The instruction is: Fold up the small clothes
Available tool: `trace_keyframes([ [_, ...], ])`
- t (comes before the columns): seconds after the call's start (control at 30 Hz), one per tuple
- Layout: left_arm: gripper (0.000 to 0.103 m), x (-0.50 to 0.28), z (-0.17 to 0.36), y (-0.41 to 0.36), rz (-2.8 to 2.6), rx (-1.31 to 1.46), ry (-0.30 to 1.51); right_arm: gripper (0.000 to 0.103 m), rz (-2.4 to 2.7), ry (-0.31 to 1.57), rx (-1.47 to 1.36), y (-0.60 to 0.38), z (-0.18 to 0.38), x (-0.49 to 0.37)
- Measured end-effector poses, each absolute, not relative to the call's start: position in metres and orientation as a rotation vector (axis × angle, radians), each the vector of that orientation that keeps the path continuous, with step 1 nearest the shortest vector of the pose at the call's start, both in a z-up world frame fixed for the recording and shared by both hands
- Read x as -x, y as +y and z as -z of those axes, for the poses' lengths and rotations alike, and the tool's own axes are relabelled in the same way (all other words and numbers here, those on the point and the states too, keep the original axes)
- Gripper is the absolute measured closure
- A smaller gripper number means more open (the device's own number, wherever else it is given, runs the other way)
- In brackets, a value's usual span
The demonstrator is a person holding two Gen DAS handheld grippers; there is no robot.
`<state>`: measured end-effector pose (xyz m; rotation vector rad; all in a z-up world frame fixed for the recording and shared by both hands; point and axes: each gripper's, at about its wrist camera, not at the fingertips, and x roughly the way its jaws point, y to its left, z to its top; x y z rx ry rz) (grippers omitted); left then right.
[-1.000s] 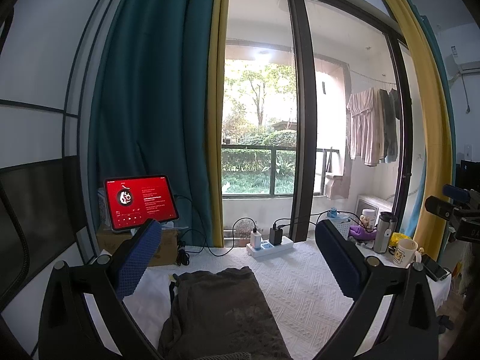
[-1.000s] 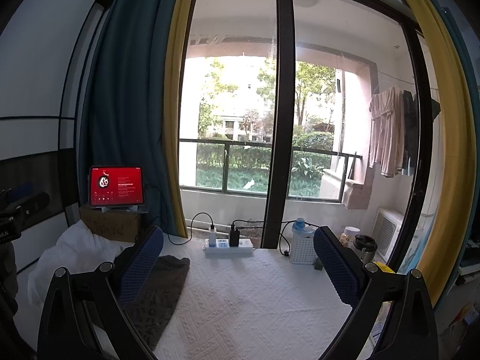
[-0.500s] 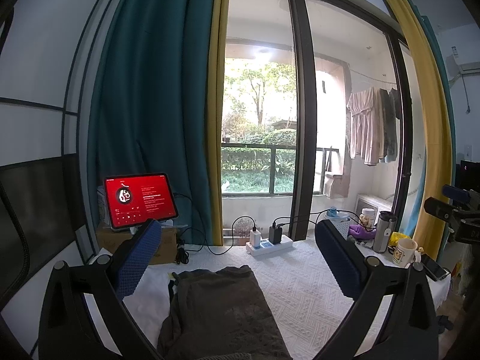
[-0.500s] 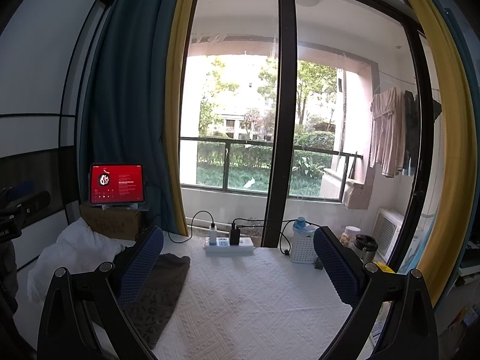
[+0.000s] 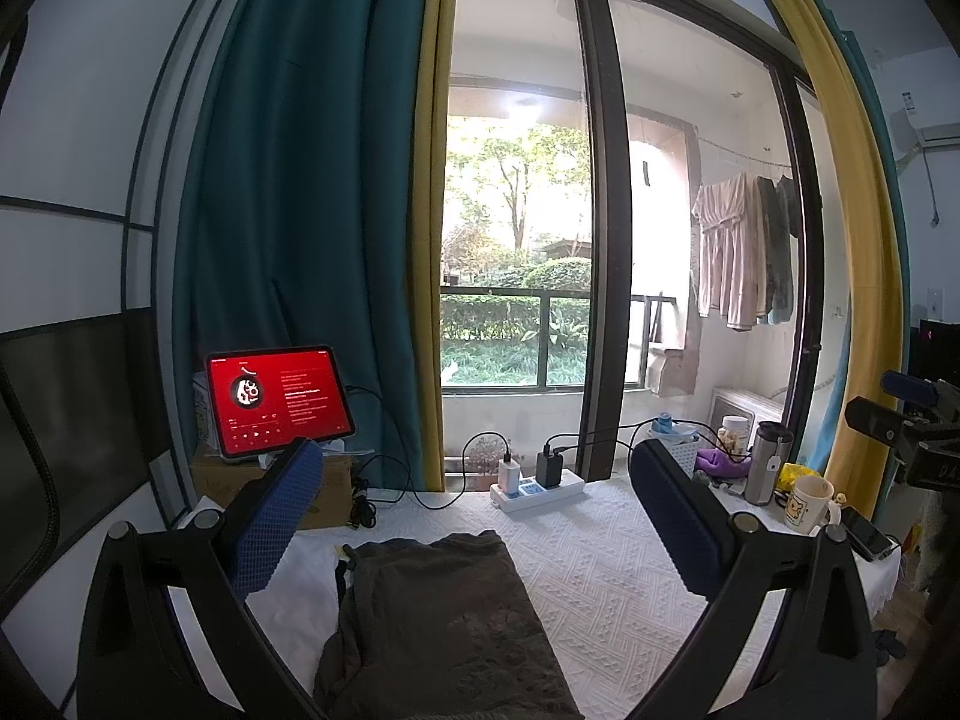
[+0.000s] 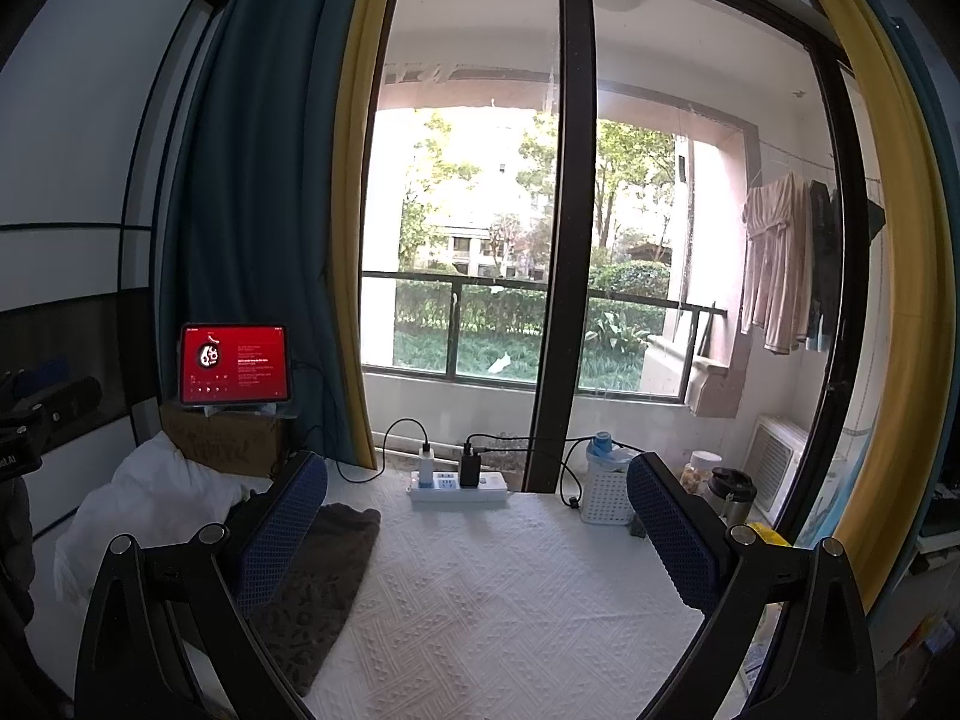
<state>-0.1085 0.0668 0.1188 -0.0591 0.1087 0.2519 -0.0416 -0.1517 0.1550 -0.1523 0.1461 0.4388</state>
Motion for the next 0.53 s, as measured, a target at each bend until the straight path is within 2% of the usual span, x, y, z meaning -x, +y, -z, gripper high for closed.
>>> trace_keyframes([
  [0.53,0.002,0.109,-0.1186,0.0655,-0.251,0.056,0.109,0.002,-0.443,0.15,0.156,-0.1543,-0.1539,0.0405],
])
